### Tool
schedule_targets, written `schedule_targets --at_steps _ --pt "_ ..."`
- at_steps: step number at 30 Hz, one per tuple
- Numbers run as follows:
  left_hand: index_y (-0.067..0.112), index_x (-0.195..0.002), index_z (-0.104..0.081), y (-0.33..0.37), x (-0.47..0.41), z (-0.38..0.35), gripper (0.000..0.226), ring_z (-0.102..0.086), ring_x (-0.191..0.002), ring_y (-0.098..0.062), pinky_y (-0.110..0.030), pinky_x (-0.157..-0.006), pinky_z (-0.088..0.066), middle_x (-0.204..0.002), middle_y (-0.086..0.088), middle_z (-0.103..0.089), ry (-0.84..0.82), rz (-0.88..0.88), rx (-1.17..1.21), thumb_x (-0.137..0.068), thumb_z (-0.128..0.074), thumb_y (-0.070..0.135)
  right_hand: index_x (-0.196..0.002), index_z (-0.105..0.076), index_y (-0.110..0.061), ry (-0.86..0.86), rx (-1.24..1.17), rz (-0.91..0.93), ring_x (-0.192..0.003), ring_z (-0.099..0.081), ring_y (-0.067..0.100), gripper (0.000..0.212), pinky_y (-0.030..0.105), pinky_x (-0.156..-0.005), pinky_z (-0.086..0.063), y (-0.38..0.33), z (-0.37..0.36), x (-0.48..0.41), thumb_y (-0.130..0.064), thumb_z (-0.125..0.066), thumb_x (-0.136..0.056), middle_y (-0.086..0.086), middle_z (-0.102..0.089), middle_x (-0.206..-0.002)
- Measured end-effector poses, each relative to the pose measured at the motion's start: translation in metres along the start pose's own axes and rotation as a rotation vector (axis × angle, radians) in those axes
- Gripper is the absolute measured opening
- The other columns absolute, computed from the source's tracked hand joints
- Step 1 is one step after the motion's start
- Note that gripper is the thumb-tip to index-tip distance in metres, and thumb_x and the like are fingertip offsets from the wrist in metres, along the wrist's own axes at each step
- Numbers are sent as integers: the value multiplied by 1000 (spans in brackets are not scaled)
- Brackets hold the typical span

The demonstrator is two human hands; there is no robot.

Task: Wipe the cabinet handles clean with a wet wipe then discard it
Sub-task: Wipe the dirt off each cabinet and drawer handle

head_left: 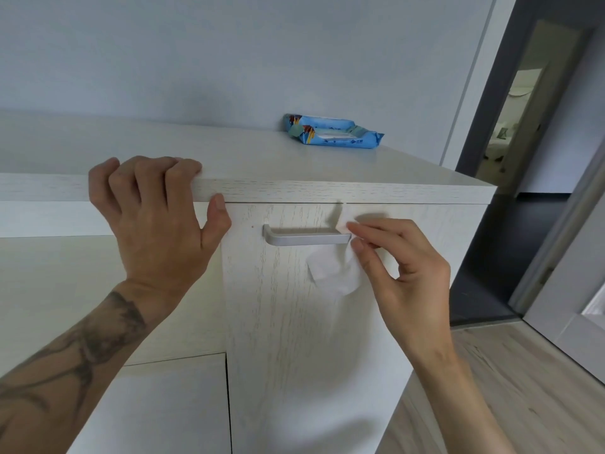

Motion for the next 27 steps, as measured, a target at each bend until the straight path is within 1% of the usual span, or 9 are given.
schedule_targets --at_steps 3,7,11,13,15,17,20,25,27 --pt "1 -117 -58 1 0 1 41 -43 -109 -37 -51 -113 -23 -111 -20 -54 -1 1 -2 -106 -45 38 -118 -79 -15 -2 33 44 -114 -66 6 25 12 -94 -48 2 1 0 -5 -73 -97 -4 -71 -115" --pt "0 -117 -58 1 -1 2 41 -43 -109 -36 -49 -114 -22 -110 -21 -55 -7 4 -2 -106 -46 37 -118 -78 -19 -30 -93 -43 -114 -68 14 24 18 -97 -51 5 -1 -6 -8 -72 -97 -3 -72 -114" --pt "0 -116 -58 2 -1 2 42 -43 -109 -36 -47 -115 -20 -110 -22 -57 -2 7 -6 -107 -45 38 -115 -80 -14 48 34 63 -105 -66 5 22 11 -87 -48 0 -2 3 -10 -74 -95 -2 -69 -107" --pt "0 -116 -59 2 -2 2 42 -43 -109 -36 -47 -114 -20 -110 -22 -57 -3 5 -6 -107 -44 38 -117 -79 -14 27 34 85 -106 -65 6 23 13 -90 -49 2 -1 -2 -10 -74 -95 -2 -69 -109" --pt "0 -116 -58 2 -2 3 41 -43 -109 -36 -47 -114 -21 -110 -22 -57 -8 5 -8 -107 -45 38 -118 -78 -17 -1 -54 1 -111 -67 11 24 17 -95 -51 4 -2 -7 -11 -74 -95 -2 -71 -112" --pt "1 -116 -58 2 -1 3 41 -43 -109 -36 -49 -114 -22 -110 -21 -57 -11 7 -14 -106 -45 38 -116 -78 -19 28 -103 -42 -110 -68 13 23 17 -94 -51 3 -5 -4 -12 -74 -95 -3 -72 -111" --pt "1 -116 -58 2 0 2 41 -44 -109 -36 -48 -115 -21 -109 -22 -59 -14 8 -16 -107 -44 39 -114 -80 -18 96 -2 43 -105 -68 9 21 14 -89 -50 -1 -7 4 -10 -76 -94 -6 -71 -107" --pt "2 -117 -57 1 0 1 39 -44 -108 -36 -49 -115 -22 -109 -21 -58 -19 2 -13 -105 -46 38 -112 -80 -20 72 -58 -15 -110 -68 15 20 25 -94 -54 1 -7 -2 -12 -76 -95 -6 -73 -110" --pt "3 -116 -57 1 0 0 39 -45 -108 -35 -49 -114 -23 -108 -20 -58 -15 5 -12 -105 -46 38 -112 -80 -19 95 26 54 -106 -66 17 21 26 -91 -53 -3 -9 1 -10 -78 -93 -4 -71 -107"
Point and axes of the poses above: each hand's wrist, its own x-axis away from the middle knuckle, its own z-axis out of the back of the hand, y = z × x, the point moved 1 cm from there along -x, towards the middle knuckle
